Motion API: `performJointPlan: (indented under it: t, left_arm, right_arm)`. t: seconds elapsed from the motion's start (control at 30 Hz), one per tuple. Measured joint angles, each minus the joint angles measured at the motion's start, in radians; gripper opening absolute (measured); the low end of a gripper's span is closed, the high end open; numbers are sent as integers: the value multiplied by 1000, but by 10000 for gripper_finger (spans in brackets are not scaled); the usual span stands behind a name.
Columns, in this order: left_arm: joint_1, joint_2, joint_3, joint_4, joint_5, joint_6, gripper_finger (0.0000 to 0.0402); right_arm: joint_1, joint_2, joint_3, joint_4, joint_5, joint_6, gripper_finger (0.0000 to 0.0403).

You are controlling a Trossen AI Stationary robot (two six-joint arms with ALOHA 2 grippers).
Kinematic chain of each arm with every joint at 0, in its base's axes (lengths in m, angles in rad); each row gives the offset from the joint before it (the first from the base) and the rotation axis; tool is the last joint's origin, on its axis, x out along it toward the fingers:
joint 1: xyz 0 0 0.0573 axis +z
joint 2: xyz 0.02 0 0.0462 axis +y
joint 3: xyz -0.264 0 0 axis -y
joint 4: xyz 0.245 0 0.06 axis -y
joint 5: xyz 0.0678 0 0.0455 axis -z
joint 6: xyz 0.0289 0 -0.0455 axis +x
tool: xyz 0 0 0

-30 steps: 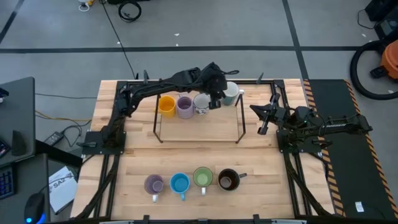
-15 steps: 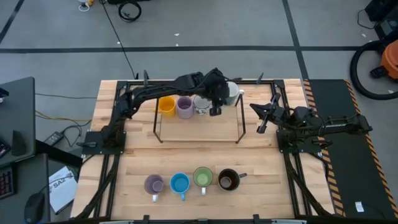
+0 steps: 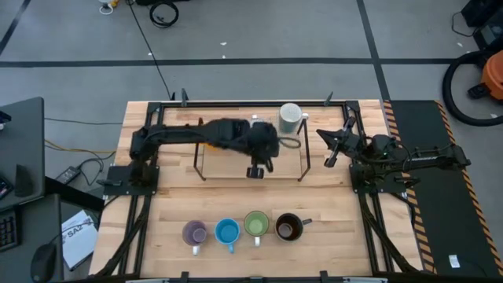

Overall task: Place coffee mugs
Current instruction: Put the light blue mug on the shelf

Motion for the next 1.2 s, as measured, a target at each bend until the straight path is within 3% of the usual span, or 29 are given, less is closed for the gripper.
performJointPlan:
  t: [0.13, 0.43, 0.6, 0.77, 0.9, 1.2]
  left_arm:
    - [-61, -62, -176, 82, -98, -35, 82]
    - [-161, -267, -561, 426, -171, -159, 82]
    - [-212, -337, -667, 490, -244, -215, 82]
    - [-249, -362, -756, 558, -262, -258, 82]
    - [-268, -378, -849, 687, -264, -254, 82]
    - [-265, -496, -1064, 900, -312, -232, 82]
  right_arm:
    - [1, 28, 23, -17, -84, 51, 9]
    - [59, 221, 118, -59, -67, 152, 9]
    - [105, 279, 211, -86, 2, 140, 9]
    - [114, 369, 344, -246, 12, 161, 9]
    - [89, 488, 474, -401, 39, 187, 9]
    - [-1, 679, 665, -493, 36, 171, 29]
